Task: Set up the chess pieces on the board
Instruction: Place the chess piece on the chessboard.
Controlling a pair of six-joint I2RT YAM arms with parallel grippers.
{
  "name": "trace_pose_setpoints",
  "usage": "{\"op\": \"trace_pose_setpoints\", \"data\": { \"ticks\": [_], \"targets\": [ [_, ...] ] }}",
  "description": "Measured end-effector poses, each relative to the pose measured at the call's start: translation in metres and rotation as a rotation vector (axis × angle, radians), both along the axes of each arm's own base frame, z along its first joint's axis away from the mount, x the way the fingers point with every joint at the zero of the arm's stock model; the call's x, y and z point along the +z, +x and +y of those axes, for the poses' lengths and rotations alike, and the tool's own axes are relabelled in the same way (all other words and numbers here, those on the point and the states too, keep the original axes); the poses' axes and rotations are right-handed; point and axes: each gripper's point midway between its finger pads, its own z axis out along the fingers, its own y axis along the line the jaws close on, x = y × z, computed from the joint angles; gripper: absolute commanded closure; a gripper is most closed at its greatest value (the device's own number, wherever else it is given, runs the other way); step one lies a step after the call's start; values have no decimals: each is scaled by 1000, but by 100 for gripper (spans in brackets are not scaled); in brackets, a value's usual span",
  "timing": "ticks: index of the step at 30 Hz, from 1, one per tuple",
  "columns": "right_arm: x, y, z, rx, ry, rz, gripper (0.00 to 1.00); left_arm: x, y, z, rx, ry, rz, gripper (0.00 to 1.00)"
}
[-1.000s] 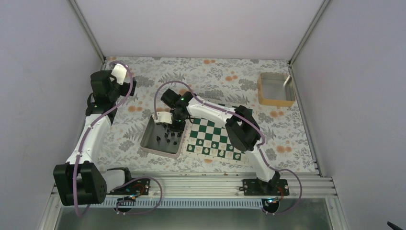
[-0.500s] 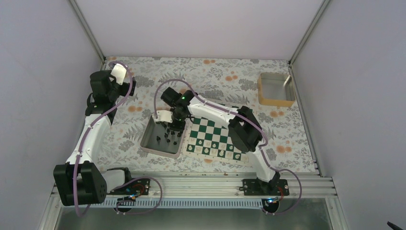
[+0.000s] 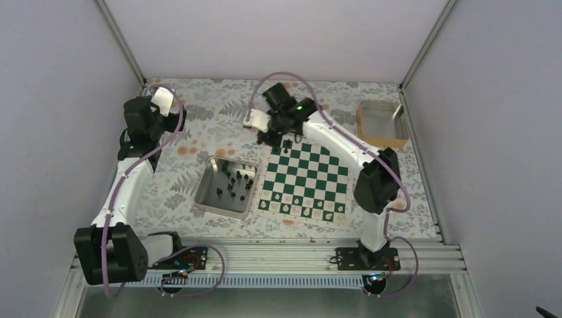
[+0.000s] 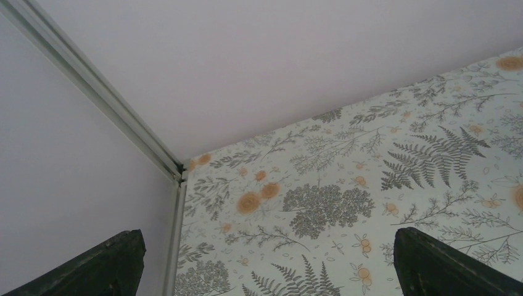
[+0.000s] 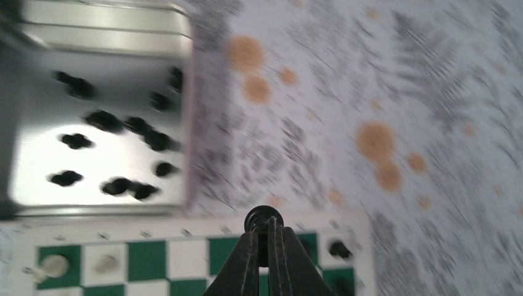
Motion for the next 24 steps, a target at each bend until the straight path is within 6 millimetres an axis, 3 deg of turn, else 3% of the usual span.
{"op": "trace_pose_setpoints", "data": {
  "ticks": [6, 11, 18, 24],
  "targets": [
    [-4, 58, -86, -215, -4, -19, 96, 3, 1, 2, 10, 4, -11, 0],
    [-27, 80, -142, -338, -29, 10, 96, 5, 1, 2, 10, 4, -19, 0],
    [-57, 91, -187, -434, -50, 48, 96, 5, 1, 2, 9, 4, -20, 0],
    [-60, 105, -206, -483, -38, 29, 96, 5, 1, 1, 3, 2, -20, 0]
  ]
}}
